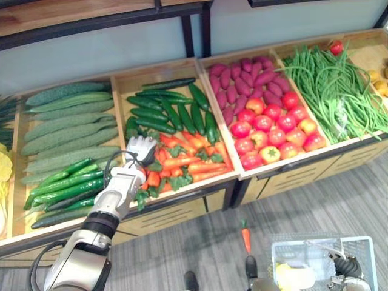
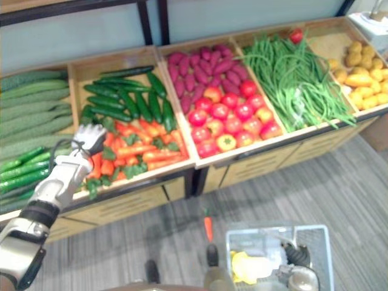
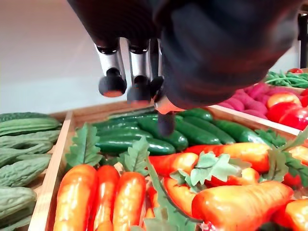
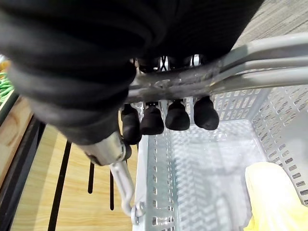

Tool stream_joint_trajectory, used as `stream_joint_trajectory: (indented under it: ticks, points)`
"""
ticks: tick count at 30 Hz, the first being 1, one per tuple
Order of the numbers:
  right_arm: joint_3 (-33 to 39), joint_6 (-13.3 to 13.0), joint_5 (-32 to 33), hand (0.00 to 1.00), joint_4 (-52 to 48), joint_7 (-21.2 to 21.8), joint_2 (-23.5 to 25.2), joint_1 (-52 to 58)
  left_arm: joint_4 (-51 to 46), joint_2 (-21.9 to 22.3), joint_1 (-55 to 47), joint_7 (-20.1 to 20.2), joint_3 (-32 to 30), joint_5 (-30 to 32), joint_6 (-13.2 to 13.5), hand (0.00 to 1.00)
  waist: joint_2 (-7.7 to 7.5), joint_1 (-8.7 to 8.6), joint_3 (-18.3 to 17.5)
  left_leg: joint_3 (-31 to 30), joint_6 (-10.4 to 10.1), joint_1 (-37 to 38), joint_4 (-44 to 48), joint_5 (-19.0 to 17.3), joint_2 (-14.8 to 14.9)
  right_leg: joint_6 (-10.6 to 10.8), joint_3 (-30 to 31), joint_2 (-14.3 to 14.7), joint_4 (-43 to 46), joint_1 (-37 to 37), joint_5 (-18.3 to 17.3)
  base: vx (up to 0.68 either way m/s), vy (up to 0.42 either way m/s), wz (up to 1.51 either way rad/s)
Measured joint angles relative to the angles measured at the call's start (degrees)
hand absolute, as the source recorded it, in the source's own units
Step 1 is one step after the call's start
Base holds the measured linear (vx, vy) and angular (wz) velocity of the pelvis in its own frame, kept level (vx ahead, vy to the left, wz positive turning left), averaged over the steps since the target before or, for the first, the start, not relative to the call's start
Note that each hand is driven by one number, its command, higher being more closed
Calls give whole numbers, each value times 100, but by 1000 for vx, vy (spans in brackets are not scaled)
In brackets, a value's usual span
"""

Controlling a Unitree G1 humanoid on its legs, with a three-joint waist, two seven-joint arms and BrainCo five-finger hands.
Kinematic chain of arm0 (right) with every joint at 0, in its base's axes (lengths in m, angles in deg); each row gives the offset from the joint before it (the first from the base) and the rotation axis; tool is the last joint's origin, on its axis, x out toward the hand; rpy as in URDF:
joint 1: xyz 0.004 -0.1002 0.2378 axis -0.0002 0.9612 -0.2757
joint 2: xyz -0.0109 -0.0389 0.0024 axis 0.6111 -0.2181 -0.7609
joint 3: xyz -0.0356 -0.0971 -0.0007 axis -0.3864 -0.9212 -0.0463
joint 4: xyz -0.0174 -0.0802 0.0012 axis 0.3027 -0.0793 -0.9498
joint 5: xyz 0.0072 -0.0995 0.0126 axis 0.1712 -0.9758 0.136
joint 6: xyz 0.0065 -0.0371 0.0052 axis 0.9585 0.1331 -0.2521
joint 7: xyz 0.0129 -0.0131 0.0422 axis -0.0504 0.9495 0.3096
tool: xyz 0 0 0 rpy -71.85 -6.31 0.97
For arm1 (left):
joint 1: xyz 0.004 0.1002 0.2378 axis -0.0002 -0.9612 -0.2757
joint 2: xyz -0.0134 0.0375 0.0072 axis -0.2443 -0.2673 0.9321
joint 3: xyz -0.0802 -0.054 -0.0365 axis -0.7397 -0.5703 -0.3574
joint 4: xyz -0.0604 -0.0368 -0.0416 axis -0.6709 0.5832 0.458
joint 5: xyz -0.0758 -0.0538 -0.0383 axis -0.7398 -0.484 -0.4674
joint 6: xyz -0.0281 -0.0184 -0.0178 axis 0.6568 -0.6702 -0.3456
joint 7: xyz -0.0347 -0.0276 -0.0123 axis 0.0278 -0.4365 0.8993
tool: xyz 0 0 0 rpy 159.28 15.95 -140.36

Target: Pick vegetable in the basket

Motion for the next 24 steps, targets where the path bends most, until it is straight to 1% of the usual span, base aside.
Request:
stream_joint_trajectory:
  ticks: [5,7,12,14,16,17,20,21,24]
  points:
    - [2,0,-1,100,25,0,0,3,0,25,-204,54,-42,-10,6,0,0,-3,0,0,0,-11,0,0,-1,-1,3,0,-27,-2,15,0,0,0]
    - [1,1,0,100,25,0,0,-11,2,63,-274,66,-43,-231,9,0,0,11,0,6,1,-43,0,0,-3,2,11,0,-87,-8,50,0,0,0]
    - [1,3,1,100,24,-1,1,-63,43,198,-294,108,-30,-246,28,0,-2,6,3,38,1,-153,0,0,-3,2,44,1,-89,-133,68,1,-5,-4]
    - [1,5,1,100,19,-1,2,-142,329,230,-286,111,19,-449,40,0,1,-4,4,144,-1,-195,1,-2,-4,5,152,12,-88,-233,88,14,-9,-21]
    - [1,6,2,100,16,-1,4,-159,497,289,-236,114,75,-458,43,0,1,-7,5,159,-1,-245,2,-2,-4,2,165,15,-81,-296,94,16,-11,-7]
    - [1,7,3,100,11,-3,4,-160,600,395,-215,114,76,-459,42,0,3,-12,7,163,-1,-283,3,-2,-1,-1,168,20,-83,-342,99,21,-14,-4]
    - [0,7,3,100,-47,-3,4,-216,785,454,-208,108,97,-463,43,0,1,4,36,295,-6,-321,3,-6,11,-10,293,45,-72,-457,135,14,-13,-19]
    - [-4,7,3,100,-51,-3,5,-237,844,454,-191,106,97,-464,40,100,2,3,37,314,-9,-328,3,-8,12,-10,316,48,-66,-480,140,-4,-10,-18]
    - [-10,7,7,100,-80,-11,4,-253,965,456,-20,88,96,-667,-7,100,10,2,97,390,-27,-321,3,-22,29,-12,389,66,-50,-519,147,-8,-10,-12]
